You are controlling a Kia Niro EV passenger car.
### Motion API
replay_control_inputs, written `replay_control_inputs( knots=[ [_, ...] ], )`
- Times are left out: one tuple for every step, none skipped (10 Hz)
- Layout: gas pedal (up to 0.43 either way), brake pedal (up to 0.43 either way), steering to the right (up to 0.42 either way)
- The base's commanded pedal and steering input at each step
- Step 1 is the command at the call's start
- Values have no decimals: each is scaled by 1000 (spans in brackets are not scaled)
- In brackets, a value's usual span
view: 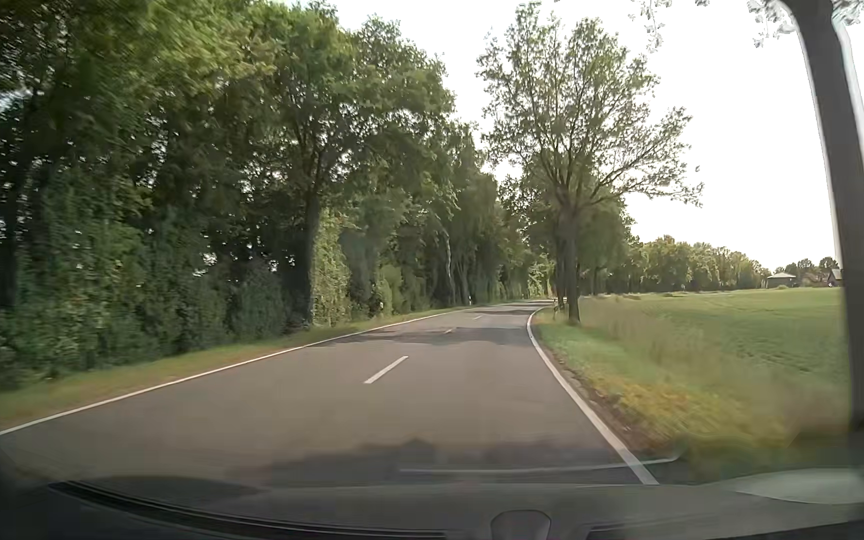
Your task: Follow the waypoints while adhering to traffic rules and regulations
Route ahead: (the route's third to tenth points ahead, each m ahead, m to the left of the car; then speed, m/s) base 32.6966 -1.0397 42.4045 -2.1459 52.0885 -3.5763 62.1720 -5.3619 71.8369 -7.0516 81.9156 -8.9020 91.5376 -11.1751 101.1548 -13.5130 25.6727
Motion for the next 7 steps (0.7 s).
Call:
replay_control_inputs(
  knots=[
    [228, 6, 21],
    [228, 6, 23],
    [240, 6, 23],
    [240, 6, 23],
    [240, 6, 23],
    [240, 6, 23],
    [240, 6, 23]
  ],
)
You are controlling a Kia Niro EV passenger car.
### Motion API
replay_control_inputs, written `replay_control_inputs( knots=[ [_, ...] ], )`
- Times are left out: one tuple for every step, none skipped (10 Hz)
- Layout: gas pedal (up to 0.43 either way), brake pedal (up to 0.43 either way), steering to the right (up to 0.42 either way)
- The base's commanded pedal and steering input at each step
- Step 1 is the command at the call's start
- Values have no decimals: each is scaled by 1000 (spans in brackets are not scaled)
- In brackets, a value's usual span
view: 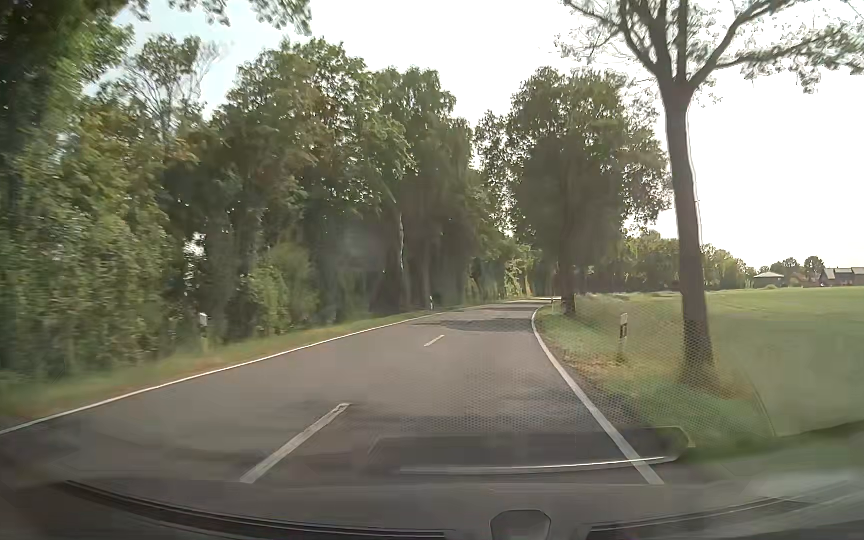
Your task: Follow the waypoints while adhering to traffic rules and regulations
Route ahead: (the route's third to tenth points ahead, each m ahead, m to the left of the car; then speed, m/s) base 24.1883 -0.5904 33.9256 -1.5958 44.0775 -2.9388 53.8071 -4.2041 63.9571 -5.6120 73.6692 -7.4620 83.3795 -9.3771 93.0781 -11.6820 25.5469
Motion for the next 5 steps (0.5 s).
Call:
replay_control_inputs(
  knots=[
    [240, 6, 25],
    [240, 6, 25],
    [240, 6, 26],
    [248, 6, 24],
    [248, 6, 23]
  ],
)
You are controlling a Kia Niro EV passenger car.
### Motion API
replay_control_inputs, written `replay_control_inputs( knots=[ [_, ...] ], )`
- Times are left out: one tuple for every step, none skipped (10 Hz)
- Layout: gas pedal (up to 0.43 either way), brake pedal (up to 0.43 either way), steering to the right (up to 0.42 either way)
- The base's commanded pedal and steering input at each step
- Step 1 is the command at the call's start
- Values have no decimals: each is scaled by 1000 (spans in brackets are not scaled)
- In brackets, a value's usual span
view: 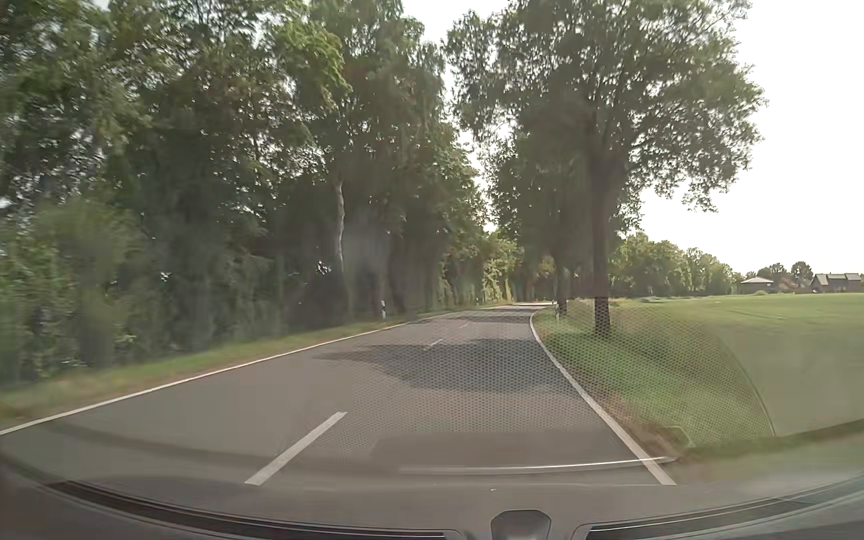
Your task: Follow the waypoints while adhering to traffic rules and regulations
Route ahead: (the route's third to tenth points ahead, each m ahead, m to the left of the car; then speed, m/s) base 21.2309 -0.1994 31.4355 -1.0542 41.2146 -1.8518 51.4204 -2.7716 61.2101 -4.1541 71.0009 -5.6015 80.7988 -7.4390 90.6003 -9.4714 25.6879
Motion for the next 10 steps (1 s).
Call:
replay_control_inputs(
  knots=[
    [248, 6, 23],
    [248, 6, 24],
    [248, 6, 23],
    [260, 6, 23],
    [260, 6, 24],
    [260, 6, 24],
    [260, 6, 23],
    [260, 6, 21],
    [268, 6, 21],
    [268, 6, 20]
  ],
)
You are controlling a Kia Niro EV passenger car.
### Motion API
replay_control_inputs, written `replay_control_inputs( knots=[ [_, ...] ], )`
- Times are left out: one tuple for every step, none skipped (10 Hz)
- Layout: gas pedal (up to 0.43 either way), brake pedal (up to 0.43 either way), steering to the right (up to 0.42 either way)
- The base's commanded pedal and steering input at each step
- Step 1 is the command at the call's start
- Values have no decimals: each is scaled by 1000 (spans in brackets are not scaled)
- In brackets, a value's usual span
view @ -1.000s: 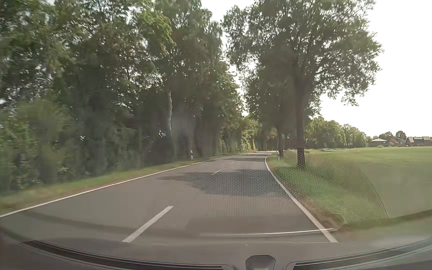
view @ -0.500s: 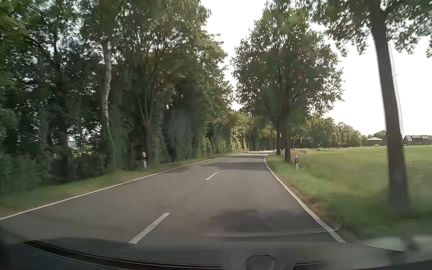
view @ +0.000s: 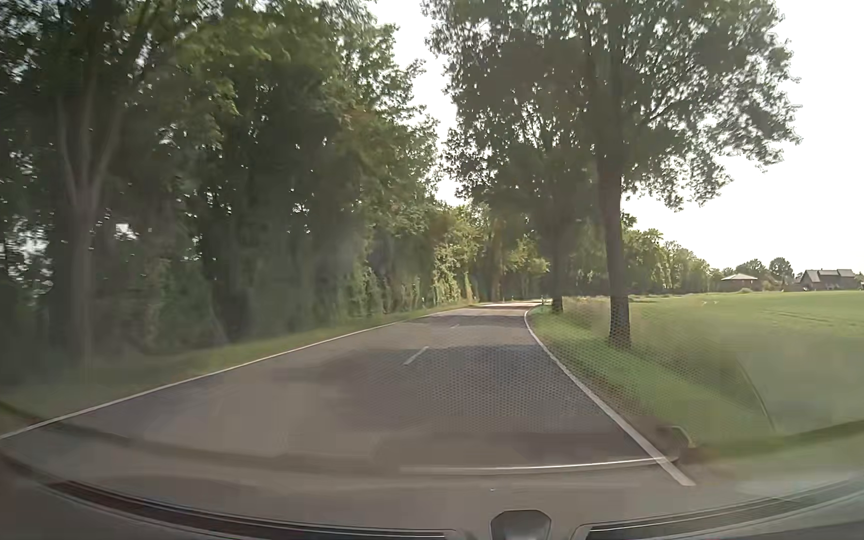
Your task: Follow the waypoints while adhering to traffic rules and regulations
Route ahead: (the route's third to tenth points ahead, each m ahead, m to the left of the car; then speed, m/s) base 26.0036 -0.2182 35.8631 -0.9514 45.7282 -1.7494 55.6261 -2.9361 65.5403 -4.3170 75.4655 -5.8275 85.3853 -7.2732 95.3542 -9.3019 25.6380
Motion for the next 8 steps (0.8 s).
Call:
replay_control_inputs(
  knots=[
    [268, 6, 21],
    [268, 6, 21],
    [268, 6, 21],
    [268, 6, 20],
    [280, 6, 20],
    [280, 6, 20],
    [280, 6, 19],
    [280, 6, 19]
  ],
)
